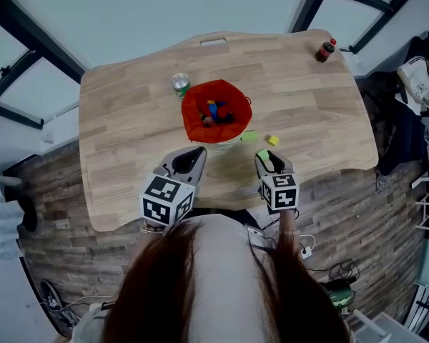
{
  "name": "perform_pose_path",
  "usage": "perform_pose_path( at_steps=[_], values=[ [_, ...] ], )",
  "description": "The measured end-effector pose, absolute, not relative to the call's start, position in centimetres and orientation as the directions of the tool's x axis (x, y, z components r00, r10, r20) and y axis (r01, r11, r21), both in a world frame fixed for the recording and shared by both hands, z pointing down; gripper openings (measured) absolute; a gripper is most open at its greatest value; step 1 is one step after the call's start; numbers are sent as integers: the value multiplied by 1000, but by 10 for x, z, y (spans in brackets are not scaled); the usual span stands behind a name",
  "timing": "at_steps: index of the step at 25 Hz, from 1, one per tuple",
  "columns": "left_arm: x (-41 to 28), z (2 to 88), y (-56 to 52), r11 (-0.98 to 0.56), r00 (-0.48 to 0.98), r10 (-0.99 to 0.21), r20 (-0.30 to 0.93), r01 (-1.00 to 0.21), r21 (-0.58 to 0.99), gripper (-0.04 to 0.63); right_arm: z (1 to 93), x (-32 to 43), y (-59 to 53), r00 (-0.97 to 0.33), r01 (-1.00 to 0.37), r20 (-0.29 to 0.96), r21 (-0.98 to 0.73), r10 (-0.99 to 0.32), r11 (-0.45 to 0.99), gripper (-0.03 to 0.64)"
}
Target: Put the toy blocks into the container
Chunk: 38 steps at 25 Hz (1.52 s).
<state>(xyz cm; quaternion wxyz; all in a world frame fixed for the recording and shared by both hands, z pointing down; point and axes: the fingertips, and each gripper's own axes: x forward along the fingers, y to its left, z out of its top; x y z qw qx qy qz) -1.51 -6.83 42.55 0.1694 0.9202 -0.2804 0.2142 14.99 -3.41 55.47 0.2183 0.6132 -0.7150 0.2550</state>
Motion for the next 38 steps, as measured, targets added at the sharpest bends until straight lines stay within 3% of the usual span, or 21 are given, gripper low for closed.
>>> perform_pose_path(
  at_steps=[11, 38],
  values=[
    [-35, 424, -72, -769, 747, -465, 475, -606, 201, 9, 515, 135, -43, -177, -980, 533, -177, -827, 95, 163],
    [-58, 433, -85, -717, 712, -509, 484, -661, 219, 9, 431, 120, -74, -223, -973, 369, -141, -902, 183, 163]
  ],
)
